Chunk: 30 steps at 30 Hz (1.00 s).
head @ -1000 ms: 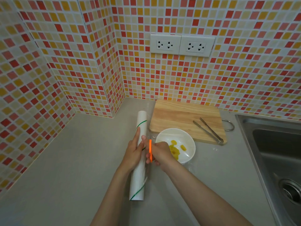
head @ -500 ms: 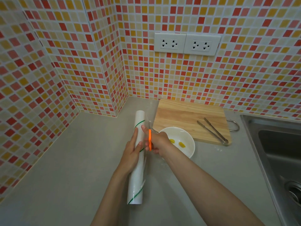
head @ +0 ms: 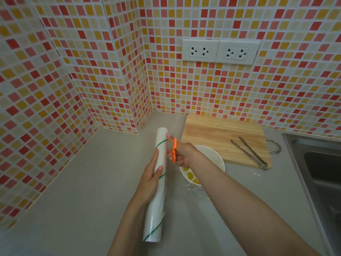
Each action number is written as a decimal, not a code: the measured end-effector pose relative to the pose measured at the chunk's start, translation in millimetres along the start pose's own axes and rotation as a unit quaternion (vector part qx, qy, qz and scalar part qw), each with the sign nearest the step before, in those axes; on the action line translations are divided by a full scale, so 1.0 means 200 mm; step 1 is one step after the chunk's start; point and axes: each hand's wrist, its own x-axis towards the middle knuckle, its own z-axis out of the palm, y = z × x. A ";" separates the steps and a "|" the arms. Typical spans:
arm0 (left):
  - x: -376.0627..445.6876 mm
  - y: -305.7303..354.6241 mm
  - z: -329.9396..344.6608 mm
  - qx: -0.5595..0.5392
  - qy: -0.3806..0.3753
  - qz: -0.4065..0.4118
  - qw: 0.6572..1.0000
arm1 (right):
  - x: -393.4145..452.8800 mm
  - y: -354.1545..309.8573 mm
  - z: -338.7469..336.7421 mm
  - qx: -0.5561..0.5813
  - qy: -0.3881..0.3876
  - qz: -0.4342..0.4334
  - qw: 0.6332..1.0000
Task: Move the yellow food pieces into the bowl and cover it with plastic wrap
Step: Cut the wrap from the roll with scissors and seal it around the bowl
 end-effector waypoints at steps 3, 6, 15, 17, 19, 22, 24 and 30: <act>-0.03 0.00 -0.01 -0.009 -0.007 -0.003 1.000 | 0.02 -0.02 -0.01 -0.001 0.017 -0.008 1.000; -0.06 0.00 -0.03 -0.020 -0.008 -0.015 1.000 | 0.04 -0.04 -0.01 -0.010 0.010 -0.006 1.000; -0.20 -0.09 -0.03 -0.034 0.050 -0.049 0.997 | 0.04 -0.14 -0.01 -0.111 -0.072 0.028 0.991; -0.19 -0.11 -0.01 0.030 0.053 -0.070 0.996 | 0.01 -0.16 -0.02 -0.138 -0.101 0.017 0.985; -0.17 -0.11 0.02 0.105 0.050 -0.078 0.990 | -0.04 -0.18 -0.08 -0.137 -0.100 -0.044 0.985; -0.15 -0.11 0.05 0.187 0.066 -0.071 0.977 | -0.12 -0.11 -0.25 -0.096 -0.006 -0.190 0.977; -0.13 -0.11 0.07 0.234 0.085 -0.057 0.967 | -0.18 0.03 -0.39 -0.076 0.089 -0.258 0.959; -0.05 -0.10 0.11 0.347 0.123 -0.059 0.928 | -0.33 0.58 -0.73 -0.186 0.382 -0.249 0.870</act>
